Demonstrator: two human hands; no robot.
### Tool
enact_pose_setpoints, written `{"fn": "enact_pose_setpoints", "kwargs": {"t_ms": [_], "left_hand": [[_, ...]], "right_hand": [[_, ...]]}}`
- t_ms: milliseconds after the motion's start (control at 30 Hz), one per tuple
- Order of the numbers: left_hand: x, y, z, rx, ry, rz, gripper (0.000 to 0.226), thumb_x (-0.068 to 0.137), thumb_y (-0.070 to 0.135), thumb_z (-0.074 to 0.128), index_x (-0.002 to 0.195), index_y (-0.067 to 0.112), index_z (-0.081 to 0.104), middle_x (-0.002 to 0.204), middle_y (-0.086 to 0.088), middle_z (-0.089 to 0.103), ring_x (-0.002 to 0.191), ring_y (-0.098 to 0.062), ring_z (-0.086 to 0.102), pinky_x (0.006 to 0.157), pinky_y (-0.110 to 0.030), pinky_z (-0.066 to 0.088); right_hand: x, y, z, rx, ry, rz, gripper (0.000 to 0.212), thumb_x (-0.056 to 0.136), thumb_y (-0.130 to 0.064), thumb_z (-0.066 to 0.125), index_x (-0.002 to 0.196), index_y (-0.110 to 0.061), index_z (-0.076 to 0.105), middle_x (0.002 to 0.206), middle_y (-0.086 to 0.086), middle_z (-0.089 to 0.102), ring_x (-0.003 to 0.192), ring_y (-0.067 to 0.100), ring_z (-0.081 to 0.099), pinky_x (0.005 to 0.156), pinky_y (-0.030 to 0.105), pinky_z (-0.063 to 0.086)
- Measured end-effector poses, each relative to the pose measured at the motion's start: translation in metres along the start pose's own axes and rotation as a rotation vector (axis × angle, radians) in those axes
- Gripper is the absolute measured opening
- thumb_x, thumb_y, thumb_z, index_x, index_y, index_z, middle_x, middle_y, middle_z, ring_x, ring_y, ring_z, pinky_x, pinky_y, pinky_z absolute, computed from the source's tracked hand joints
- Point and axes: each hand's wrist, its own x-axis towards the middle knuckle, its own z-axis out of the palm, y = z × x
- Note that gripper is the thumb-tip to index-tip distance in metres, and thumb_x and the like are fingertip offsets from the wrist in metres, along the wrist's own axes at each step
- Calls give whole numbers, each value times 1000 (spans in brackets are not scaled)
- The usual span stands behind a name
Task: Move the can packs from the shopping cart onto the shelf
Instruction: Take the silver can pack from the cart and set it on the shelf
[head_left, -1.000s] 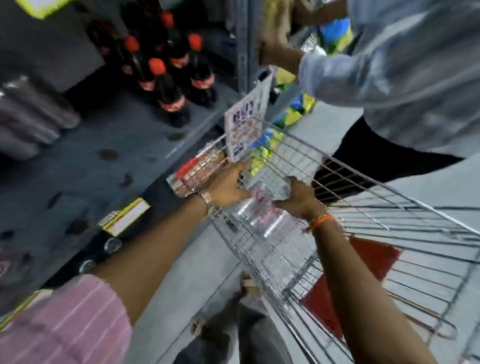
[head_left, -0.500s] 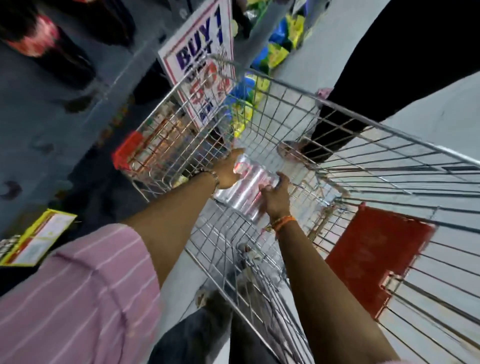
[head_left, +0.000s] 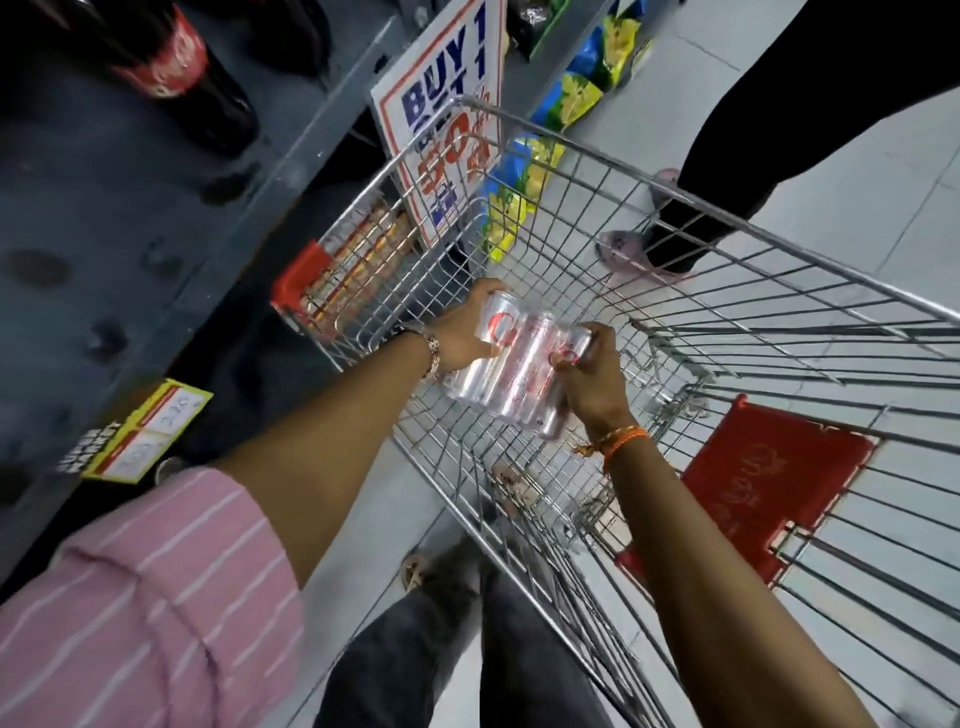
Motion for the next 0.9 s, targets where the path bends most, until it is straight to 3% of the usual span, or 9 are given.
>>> {"fn": "enact_pose_setpoints", "kwargs": {"t_ms": [67, 167, 233, 300, 367, 433, 600, 767, 900], "left_hand": [[-29, 15, -7, -122, 62, 23, 85, 88, 1, 69, 151, 26, 18, 152, -16, 39, 118, -34, 58, 81, -26, 56], [-79, 39, -20, -277, 170, 68, 82, 86, -7, 68, 148, 21, 21, 145, -18, 44, 120, -48, 59, 100, -58, 52], [-115, 48, -28, -351, 274, 139, 78, 85, -11, 65, 146, 16, 24, 140, -8, 45, 124, -29, 57, 106, -29, 50], [-150, 58, -38, -404, 394, 197, 75, 82, -13, 65, 141, 16, 29, 127, 8, 46, 110, 6, 54, 89, 0, 43], [-189, 67, -50, -458, 506, 251, 73, 80, -11, 67, 136, 22, 33, 121, 12, 49, 100, 18, 53, 89, -5, 45], [-226, 71, -60, -475, 608, 261, 72, 79, -3, 71, 135, 27, 36, 123, 10, 56, 108, 2, 60, 96, -22, 51], [-303, 63, -82, -459, 867, 254, 72, 79, 6, 74, 134, 36, 38, 116, 14, 65, 106, -17, 69, 99, -43, 55], [-362, 26, -94, -371, 1113, 125, 71, 79, 15, 78, 129, 41, 34, 99, 17, 63, 74, 6, 63, 67, -16, 51], [-393, -11, -103, -349, 1241, 52, 70, 79, 9, 78, 129, 32, 34, 87, 20, 57, 62, 12, 58, 54, -6, 40]], "right_hand": [[-19, -24, -10, -54, -3, -75, 43, 98, -4, 61, 135, -12, 41, 109, 23, 69, 99, 50, 71, 84, 67, 60], [-48, -65, -25, -109, -30, -204, 44, 95, -2, 63, 133, -12, 44, 109, 35, 68, 98, 57, 68, 83, 68, 58], [-70, -94, -34, -126, -55, -311, 44, 93, 0, 67, 131, -11, 47, 104, 32, 68, 98, 54, 67, 85, 65, 58], [-88, -119, -41, -167, -71, -427, 45, 90, 0, 71, 128, -13, 51, 91, 15, 68, 84, 29, 70, 78, 46, 59], [-107, -146, -42, -167, -104, -530, 46, 87, 3, 73, 123, -17, 54, 85, -10, 66, 69, -1, 62, 68, 24, 54], [-125, -170, -38, -142, -147, -598, 47, 86, 5, 73, 120, -22, 54, 88, -25, 69, 74, -13, 63, 70, 9, 53], [-171, -225, -4, -99, -277, -833, 51, 83, -2, 76, 122, -28, 56, 121, -7, 65, 114, 15, 64, 103, 40, 54], [-198, -256, 56, -114, -447, -969, 51, 83, 0, 76, 114, -37, 57, 107, -30, 67, 99, -9, 65, 88, 14, 52], [-205, -271, 115, -180, -562, -1045, 49, 81, 2, 76, 115, -28, 56, 114, -7, 65, 102, 2, 64, 88, 23, 55]]}}
